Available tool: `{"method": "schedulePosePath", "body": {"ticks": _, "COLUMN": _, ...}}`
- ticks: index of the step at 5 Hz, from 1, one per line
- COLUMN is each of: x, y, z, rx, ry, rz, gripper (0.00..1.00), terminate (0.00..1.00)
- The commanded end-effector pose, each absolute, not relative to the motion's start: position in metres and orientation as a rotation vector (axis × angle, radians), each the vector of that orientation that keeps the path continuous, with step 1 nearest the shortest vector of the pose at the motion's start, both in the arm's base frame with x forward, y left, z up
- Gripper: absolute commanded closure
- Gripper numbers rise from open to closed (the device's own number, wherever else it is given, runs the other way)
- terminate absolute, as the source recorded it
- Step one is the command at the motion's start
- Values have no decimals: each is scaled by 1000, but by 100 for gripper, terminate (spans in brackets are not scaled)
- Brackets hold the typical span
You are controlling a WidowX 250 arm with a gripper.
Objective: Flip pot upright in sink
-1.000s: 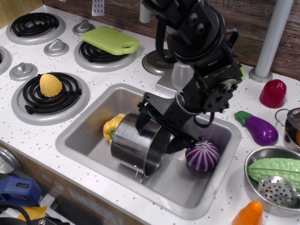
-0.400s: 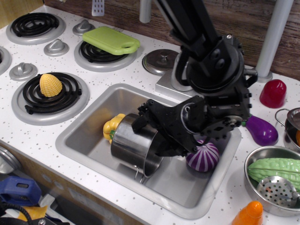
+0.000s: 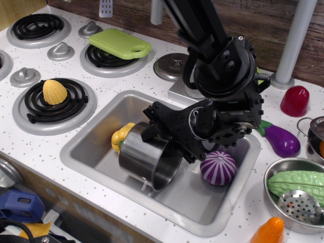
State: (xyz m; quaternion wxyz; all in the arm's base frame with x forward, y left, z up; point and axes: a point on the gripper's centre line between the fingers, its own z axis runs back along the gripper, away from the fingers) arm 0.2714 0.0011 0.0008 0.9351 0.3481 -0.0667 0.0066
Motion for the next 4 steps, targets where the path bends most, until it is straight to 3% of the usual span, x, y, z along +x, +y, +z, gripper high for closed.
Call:
{"method": "schedulePosePath", "body": {"ticks": 1, "x": 277, "y": 4, "z": 11, "rx": 667, "ry": -150, "rz": 37, "gripper": 100, "terminate": 0}}
{"method": "schedulePosePath", "body": {"ticks": 4, "x": 280, "y": 4, "z": 23, "rx": 412, "ry": -59, "rz": 47, "gripper": 100, "terminate": 0}}
